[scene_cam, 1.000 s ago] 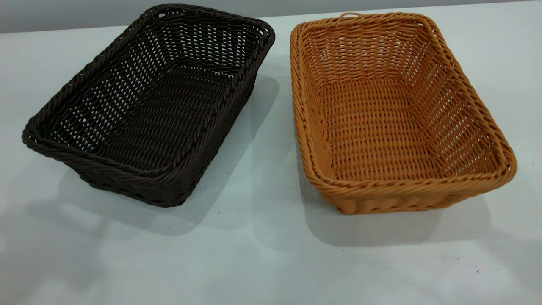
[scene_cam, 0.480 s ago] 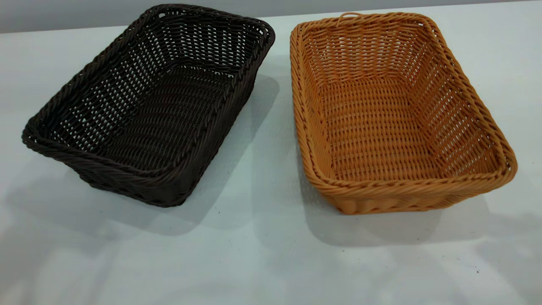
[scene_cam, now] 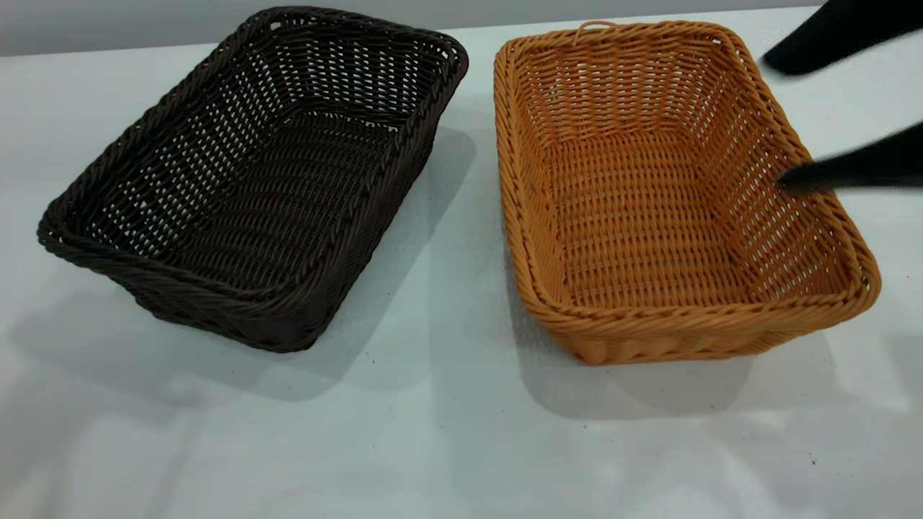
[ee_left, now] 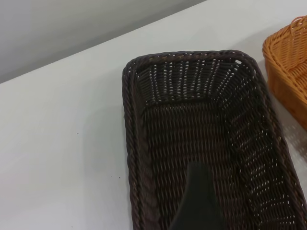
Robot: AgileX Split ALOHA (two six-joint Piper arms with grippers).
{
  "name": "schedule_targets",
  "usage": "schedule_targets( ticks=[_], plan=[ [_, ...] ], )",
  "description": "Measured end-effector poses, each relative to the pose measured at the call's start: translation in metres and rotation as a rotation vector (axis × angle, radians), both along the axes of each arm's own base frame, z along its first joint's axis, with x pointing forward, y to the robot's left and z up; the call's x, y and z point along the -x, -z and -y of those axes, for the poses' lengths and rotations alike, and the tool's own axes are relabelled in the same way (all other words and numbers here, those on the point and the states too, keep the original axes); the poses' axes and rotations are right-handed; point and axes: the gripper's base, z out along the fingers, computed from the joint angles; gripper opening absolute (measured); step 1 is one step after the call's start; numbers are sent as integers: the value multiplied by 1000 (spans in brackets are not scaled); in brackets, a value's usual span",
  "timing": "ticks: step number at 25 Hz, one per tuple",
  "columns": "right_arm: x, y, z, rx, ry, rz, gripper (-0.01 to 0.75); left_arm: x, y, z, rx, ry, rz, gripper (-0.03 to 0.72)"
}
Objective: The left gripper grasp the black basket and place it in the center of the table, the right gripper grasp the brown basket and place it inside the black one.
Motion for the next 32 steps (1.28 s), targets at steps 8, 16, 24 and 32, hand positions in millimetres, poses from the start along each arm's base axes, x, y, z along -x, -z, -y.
schedule_targets(
  ticks=[8, 16, 24, 32],
  plan=[
    [-3, 30, -15, 20, -71, -121, 435, 0, 0, 0, 1, 0, -1, 477],
    [-8, 43, -18, 7, -52, -174, 437, 0, 0, 0, 2, 2, -5, 477],
    [-11, 58, -19, 7, -27, -237, 437, 0, 0, 0, 2, 2, -5, 477],
    [-16, 70, -20, 2, -17, -243, 437, 0, 0, 0, 2, 2, -5, 477]
  ],
)
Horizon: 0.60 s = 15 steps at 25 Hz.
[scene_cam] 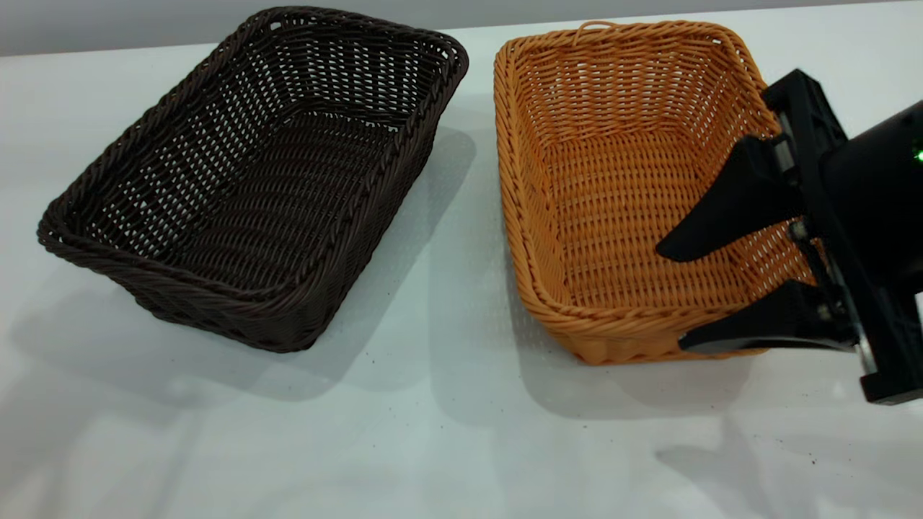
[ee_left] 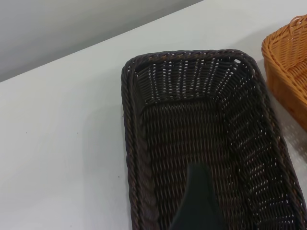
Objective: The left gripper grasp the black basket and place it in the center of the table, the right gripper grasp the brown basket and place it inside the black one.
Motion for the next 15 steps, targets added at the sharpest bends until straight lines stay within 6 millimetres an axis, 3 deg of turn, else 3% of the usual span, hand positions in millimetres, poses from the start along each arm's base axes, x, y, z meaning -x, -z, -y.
schedule_targets(
  ticks=[15],
  plan=[
    [-1, 24, -4, 4, -90, -7, 437, 0, 0, 0, 0, 0, 0, 477]
  ],
)
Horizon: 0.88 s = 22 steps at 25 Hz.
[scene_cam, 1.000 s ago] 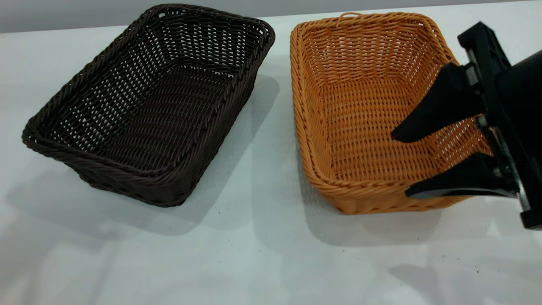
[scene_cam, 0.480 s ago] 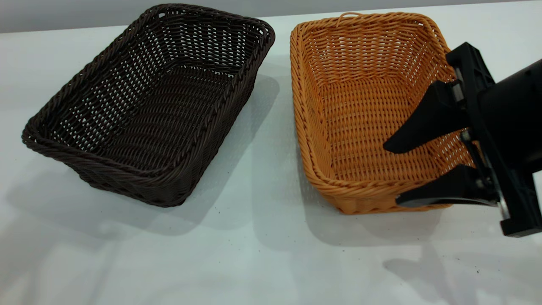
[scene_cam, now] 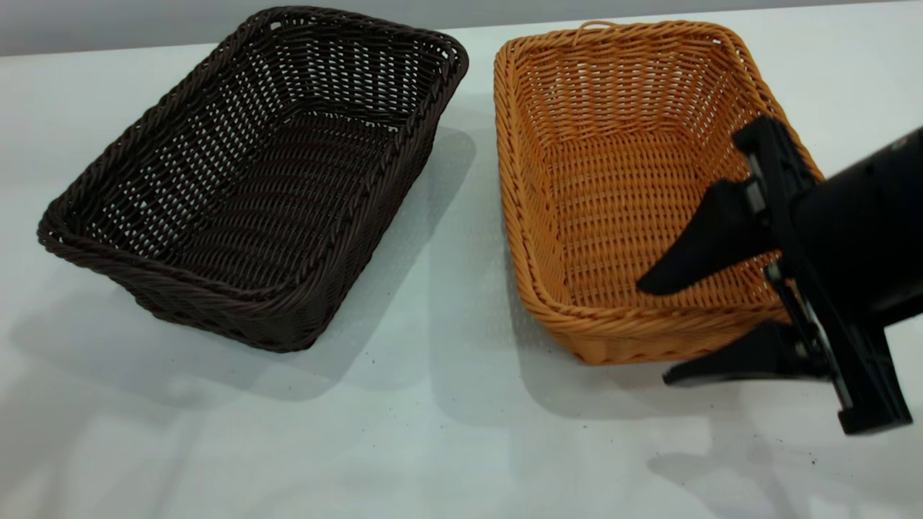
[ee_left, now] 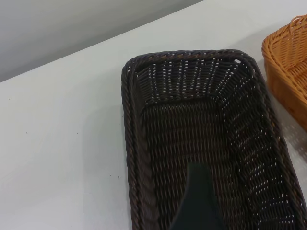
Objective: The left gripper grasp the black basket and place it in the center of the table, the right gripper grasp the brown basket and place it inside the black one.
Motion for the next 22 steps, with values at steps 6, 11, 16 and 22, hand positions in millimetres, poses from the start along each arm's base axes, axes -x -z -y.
schedule_targets(
  ticks=[6, 11, 16, 22],
  plan=[
    [-12, 8, -4, 18, -46, 24, 437, 0, 0, 0, -1, 1, 0, 477],
    [-19, 15, -6, 34, -54, 22, 437, 0, 0, 0, 0, 0, 0, 477],
    [-19, 19, -5, 47, -52, 10, 407, 0, 0, 0, 0, 0, 0, 477],
    [-18, 19, -5, 43, -54, 7, 289, 0, 0, 0, 0, 0, 0, 477]
  ],
)
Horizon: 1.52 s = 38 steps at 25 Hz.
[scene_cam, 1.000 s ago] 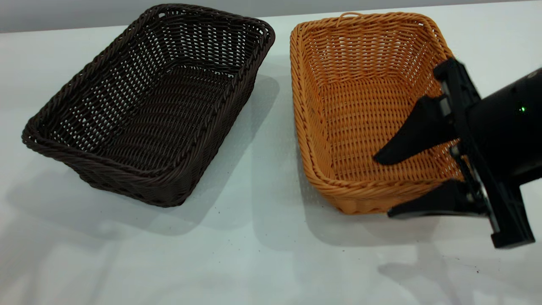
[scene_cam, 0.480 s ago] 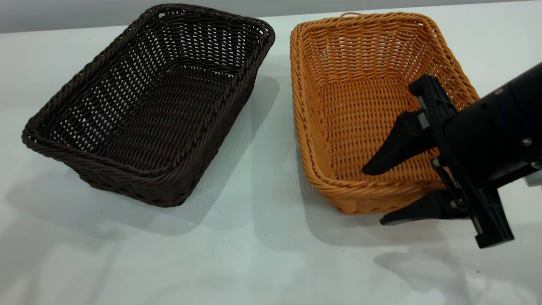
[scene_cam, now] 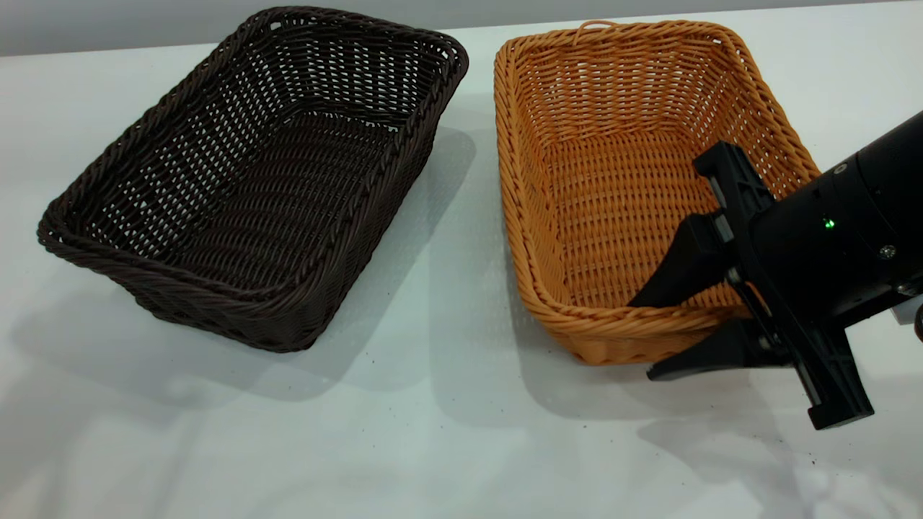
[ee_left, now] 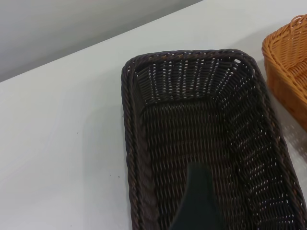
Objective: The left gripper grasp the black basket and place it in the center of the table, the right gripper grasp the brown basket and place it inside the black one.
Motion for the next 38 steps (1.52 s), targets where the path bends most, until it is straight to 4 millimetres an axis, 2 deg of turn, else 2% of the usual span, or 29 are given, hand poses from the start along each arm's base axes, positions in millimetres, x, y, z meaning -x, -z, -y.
schedule_targets(
  ticks=[6, 7, 14, 19, 24, 30, 38],
  plan=[
    [0, -1, 0, -10, 9, -3, 120, 0, 0, 0, 0, 0, 0, 477],
    [-1, -1, 0, -9, 9, -3, 109, 0, 0, 0, 0, 0, 0, 477],
    [-2, 0, 2, 21, 28, -5, 108, 1, 1, 0, -1, 7, -8, 477],
    [-11, -7, 20, 81, 88, 54, 108, 2, 2, 1, 3, 20, -28, 477],
    [-21, -26, 39, 85, 109, 173, 107, 2, 2, 1, 4, 20, -29, 477],
    [-23, -54, 60, 105, 69, 301, 107, -8, 15, 4, 46, 24, -113, 477],
    [-14, -95, 82, 128, -24, 486, 106, -19, 35, 28, 46, 110, -191, 477]
  ],
)
